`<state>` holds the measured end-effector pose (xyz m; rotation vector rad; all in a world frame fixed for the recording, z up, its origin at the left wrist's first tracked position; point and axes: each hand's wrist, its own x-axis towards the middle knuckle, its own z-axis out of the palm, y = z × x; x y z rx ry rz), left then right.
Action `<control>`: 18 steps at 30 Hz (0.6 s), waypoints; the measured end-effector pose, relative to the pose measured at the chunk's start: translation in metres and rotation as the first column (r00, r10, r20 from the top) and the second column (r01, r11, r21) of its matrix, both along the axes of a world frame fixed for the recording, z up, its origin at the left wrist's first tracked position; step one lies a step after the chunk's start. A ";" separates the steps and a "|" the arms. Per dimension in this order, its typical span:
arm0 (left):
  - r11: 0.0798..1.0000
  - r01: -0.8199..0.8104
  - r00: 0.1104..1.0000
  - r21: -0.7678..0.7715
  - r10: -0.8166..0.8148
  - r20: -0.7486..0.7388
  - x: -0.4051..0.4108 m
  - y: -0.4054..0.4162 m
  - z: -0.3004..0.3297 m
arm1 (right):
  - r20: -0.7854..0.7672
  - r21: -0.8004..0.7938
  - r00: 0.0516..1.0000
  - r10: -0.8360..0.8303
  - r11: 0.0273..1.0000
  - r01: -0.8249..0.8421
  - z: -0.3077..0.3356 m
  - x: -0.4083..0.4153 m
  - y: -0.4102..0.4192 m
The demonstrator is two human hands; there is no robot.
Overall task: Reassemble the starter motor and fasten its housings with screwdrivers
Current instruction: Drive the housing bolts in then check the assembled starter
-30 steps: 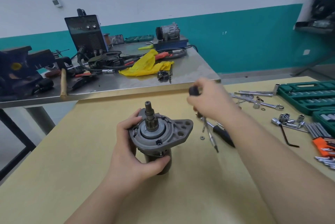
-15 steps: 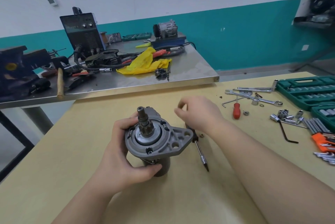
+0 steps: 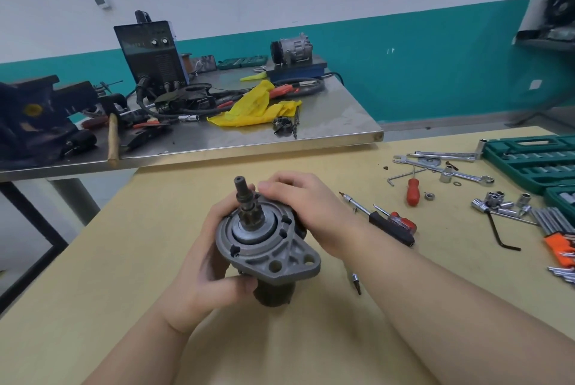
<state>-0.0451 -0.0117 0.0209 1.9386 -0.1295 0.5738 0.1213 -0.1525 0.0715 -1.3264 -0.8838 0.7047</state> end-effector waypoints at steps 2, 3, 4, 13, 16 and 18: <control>0.997 -0.037 0.999 -0.061 0.037 0.008 0.001 -0.001 -0.002 | 0.001 0.012 0.988 -0.155 0.988 0.155 -0.003 -0.005 0.004; 0.994 -0.060 0.998 -0.092 0.061 0.016 0.001 -0.002 -0.003 | -0.018 0.021 0.969 -0.247 0.969 0.248 -0.005 -0.007 0.006; 0.988 -0.078 0.996 -0.130 0.082 0.021 0.002 -0.002 -0.003 | -0.044 0.032 0.941 -0.336 0.941 0.337 -0.008 -0.008 0.009; 0.971 -0.234 0.972 -0.043 0.232 -0.045 0.014 -0.032 -0.017 | -0.121 -0.045 0.746 -0.656 0.754 0.656 -0.019 -0.010 0.015; 0.919 -0.388 0.921 -0.060 0.387 -0.033 0.025 -0.055 -0.016 | -0.059 -0.007 0.723 -0.688 0.725 0.689 -0.020 -0.014 0.017; 0.884 -0.465 0.883 -0.056 0.468 0.046 0.032 -0.061 -0.017 | 0.002 0.048 0.703 -0.711 0.702 0.710 -0.020 -0.018 0.017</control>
